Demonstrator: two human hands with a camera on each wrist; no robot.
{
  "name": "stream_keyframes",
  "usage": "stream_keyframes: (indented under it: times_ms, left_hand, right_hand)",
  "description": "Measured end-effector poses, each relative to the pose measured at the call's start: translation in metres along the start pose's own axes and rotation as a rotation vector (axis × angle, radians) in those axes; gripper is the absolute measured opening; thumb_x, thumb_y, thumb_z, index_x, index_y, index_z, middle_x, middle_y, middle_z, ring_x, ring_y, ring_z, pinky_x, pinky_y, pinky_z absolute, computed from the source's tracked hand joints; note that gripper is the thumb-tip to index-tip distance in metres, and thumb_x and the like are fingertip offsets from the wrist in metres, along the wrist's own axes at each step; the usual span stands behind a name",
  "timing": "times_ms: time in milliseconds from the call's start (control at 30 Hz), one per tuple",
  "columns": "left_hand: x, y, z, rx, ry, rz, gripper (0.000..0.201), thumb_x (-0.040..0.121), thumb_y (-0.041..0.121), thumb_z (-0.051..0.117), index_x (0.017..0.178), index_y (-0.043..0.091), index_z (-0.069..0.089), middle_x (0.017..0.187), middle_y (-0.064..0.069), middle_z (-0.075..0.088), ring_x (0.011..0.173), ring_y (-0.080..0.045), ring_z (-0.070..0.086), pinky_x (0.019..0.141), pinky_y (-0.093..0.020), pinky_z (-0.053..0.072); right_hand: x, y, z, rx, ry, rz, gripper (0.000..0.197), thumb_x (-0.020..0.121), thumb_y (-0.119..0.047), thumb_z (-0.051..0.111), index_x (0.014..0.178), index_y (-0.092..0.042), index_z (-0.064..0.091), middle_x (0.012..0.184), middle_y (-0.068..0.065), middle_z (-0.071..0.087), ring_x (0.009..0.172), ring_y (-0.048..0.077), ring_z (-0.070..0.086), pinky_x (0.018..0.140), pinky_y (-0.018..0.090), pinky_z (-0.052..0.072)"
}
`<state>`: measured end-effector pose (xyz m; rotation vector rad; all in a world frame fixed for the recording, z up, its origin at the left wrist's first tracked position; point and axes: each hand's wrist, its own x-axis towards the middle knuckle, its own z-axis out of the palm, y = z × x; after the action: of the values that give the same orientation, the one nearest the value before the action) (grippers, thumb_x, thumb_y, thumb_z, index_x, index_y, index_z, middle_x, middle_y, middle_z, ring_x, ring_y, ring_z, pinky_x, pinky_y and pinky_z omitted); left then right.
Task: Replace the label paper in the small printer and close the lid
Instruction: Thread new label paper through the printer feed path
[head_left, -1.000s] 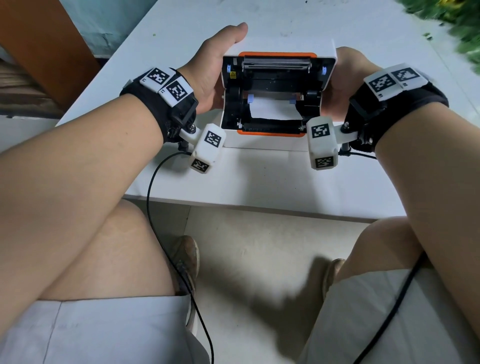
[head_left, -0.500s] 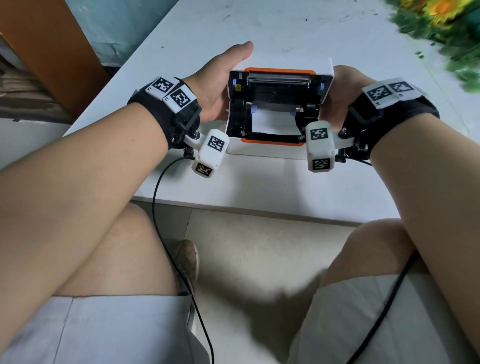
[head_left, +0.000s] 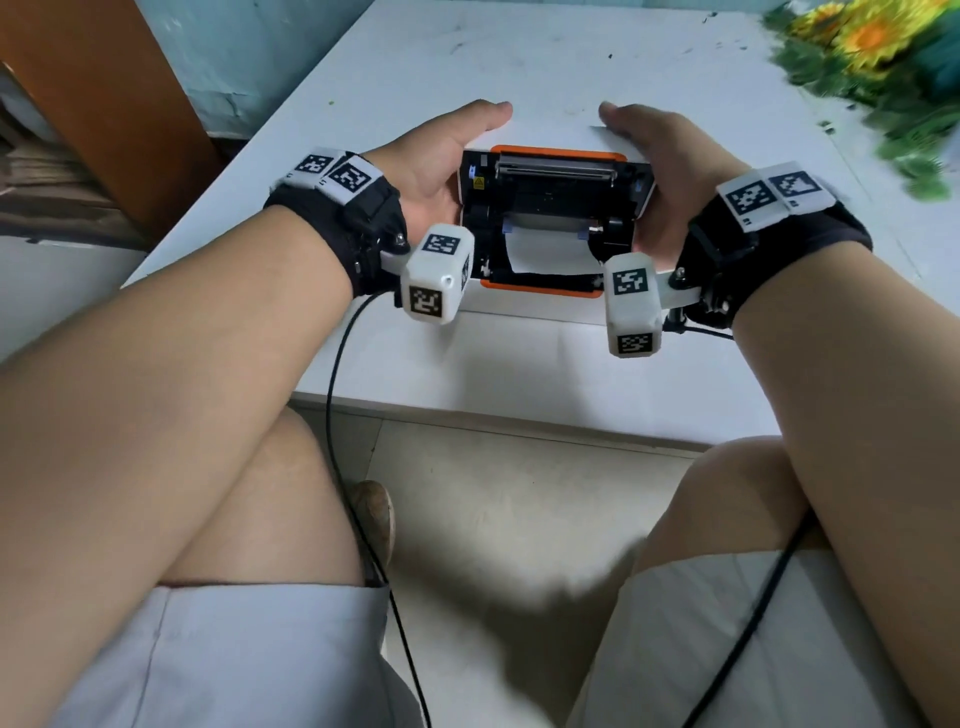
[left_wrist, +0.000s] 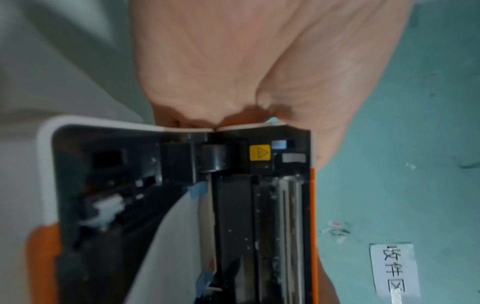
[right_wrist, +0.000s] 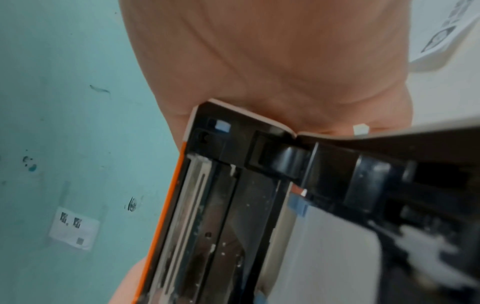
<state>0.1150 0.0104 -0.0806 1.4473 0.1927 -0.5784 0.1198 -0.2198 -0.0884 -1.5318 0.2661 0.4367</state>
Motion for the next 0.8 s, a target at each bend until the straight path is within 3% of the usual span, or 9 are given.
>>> stream_keyframes:
  times_ms: [133,233,300,367,467,534,634,700,800]
  left_hand:
    - [-0.004,0.000,0.007,-0.042,0.098,0.028,0.068,0.096,0.049,0.069,0.153,0.020,0.045,0.112,-0.018,0.076,0.080,-0.035,0.078,0.078,-0.053,0.065]
    - [-0.008,0.002,0.013,-0.022,0.125,0.071,0.069,0.100,0.047,0.066,0.158,0.028,0.034,0.148,-0.019,0.056,0.093,-0.034,0.074,0.076,-0.046,0.065]
    - [-0.009,0.001,0.012,-0.006,0.123,0.088,0.072,0.100,0.048,0.065,0.161,0.029,0.032,0.163,-0.017,0.041,0.109,-0.036,0.070,0.086,-0.049,0.062]
    - [-0.007,-0.001,0.011,-0.028,0.091,0.106,0.074,0.099,0.048,0.068,0.162,0.026,0.036,0.158,-0.017,0.050,0.102,-0.035,0.074,0.087,-0.052,0.064]
    - [-0.004,-0.004,0.008,-0.067,0.082,0.103,0.068,0.098,0.047,0.069,0.157,0.026,0.044,0.130,-0.019,0.072,0.095,-0.036,0.078,0.093,-0.059,0.061]
    - [-0.002,-0.005,0.006,-0.054,0.057,0.079,0.069,0.097,0.050,0.070,0.157,0.024,0.046,0.116,-0.019,0.078,0.094,-0.037,0.079,0.093,-0.059,0.061]
    - [-0.002,-0.005,0.004,-0.029,0.023,0.044,0.071,0.094,0.056,0.069,0.155,0.026,0.049,0.117,-0.015,0.078,0.092,-0.036,0.080,0.083,-0.051,0.063]
    - [-0.002,-0.004,0.003,-0.023,0.015,0.010,0.069,0.093,0.059,0.068,0.150,0.023,0.056,0.115,-0.013,0.078,0.090,-0.033,0.079,0.081,-0.048,0.063]
    - [-0.003,-0.003,0.003,0.030,-0.021,-0.022,0.062,0.093,0.064,0.063,0.133,0.016,0.065,0.118,-0.013,0.073,0.104,-0.032,0.069,0.099,-0.046,0.057]
  right_hand:
    - [0.000,-0.001,-0.002,-0.063,0.046,0.001,0.064,0.065,-0.070,0.082,0.112,-0.027,0.076,0.124,0.015,0.078,0.116,0.050,0.072,0.106,0.068,0.050]
    - [0.002,-0.001,-0.002,-0.030,0.052,-0.015,0.061,0.068,-0.066,0.082,0.116,-0.027,0.077,0.133,0.007,0.073,0.115,0.046,0.071,0.105,0.072,0.048]
    - [-0.002,0.001,0.002,-0.012,0.040,-0.019,0.047,0.076,-0.062,0.078,0.105,-0.025,0.074,0.134,0.001,0.066,0.102,0.034,0.071,0.103,0.054,0.053]
    - [-0.005,0.002,0.002,0.035,0.014,-0.018,0.041,0.081,-0.060,0.075,0.100,-0.025,0.069,0.132,0.003,0.064,0.099,0.029,0.069,0.104,0.050,0.053]
    - [-0.006,0.002,0.003,0.012,0.032,-0.004,0.055,0.069,-0.062,0.082,0.110,-0.025,0.075,0.136,0.011,0.073,0.118,0.045,0.072,0.113,0.076,0.037]
    - [-0.004,0.003,0.002,0.041,0.035,0.008,0.061,0.065,-0.063,0.083,0.117,-0.032,0.075,0.137,0.013,0.073,0.120,0.049,0.071,0.110,0.085,0.031]
    - [0.008,0.005,-0.005,0.071,0.031,-0.042,0.062,0.063,-0.063,0.084,0.120,-0.040,0.075,0.147,-0.001,0.067,0.132,0.043,0.064,0.107,0.084,0.035]
    - [0.005,0.005,-0.007,0.084,0.025,-0.044,0.069,0.064,-0.065,0.084,0.128,-0.041,0.070,0.146,0.002,0.068,0.127,0.045,0.068,0.104,0.085,0.038]
    - [-0.013,0.004,0.002,0.072,0.030,-0.015,0.066,0.067,-0.066,0.085,0.123,-0.034,0.072,0.140,0.012,0.072,0.115,0.043,0.075,0.111,0.075,0.043]
